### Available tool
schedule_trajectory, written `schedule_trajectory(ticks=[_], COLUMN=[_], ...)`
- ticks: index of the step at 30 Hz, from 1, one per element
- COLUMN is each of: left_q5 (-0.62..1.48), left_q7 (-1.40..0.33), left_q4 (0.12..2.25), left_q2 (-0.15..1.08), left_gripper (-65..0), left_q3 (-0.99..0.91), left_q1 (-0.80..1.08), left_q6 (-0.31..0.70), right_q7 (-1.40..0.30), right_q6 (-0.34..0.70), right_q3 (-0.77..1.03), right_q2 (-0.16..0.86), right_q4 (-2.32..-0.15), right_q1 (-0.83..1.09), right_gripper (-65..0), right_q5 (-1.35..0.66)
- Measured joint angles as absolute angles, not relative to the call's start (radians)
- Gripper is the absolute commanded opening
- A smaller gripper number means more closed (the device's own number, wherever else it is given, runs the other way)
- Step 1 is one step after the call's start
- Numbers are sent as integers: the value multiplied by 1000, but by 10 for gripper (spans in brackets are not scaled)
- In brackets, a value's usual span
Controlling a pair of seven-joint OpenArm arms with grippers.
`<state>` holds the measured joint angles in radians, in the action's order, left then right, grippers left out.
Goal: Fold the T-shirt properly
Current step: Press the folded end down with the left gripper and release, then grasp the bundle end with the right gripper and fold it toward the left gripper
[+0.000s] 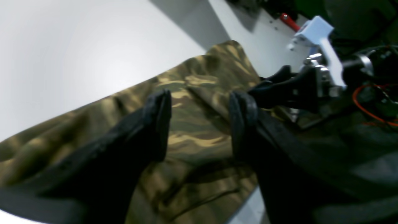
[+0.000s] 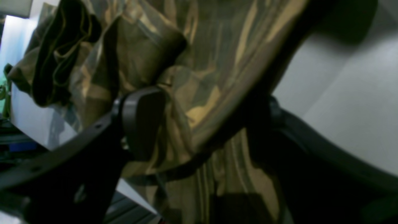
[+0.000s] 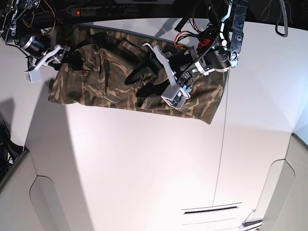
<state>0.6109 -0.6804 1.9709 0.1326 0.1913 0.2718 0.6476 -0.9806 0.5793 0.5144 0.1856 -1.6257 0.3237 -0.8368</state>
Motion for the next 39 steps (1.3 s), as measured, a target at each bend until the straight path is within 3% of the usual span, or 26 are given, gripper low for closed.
schedule_trajectory(ticks=[10, 17, 26, 39], left_q5=[643, 674, 675, 677], left_q7=[-680, -729, -742, -763], left_q4=[1971, 1971, 1971, 1971], left_q2=[132, 131, 166, 177], left_gripper=[-323, -323, -323, -323], left_q3=[-79, -199, -265, -388], left_q1=[272, 274, 288, 442], left_q6=[648, 648, 648, 652], right_q7=[-976, -984, -974, -983], right_q6=[580, 576, 577, 577], right_q3=[514, 514, 512, 529], right_q2=[186, 186, 205, 426], right_q4=[-1626, -1626, -1626, -1625], right_q1=[324, 324, 324, 284], right_gripper=[-232, -650, -650, -650], right_q5=[-821, -788, -760, -755])
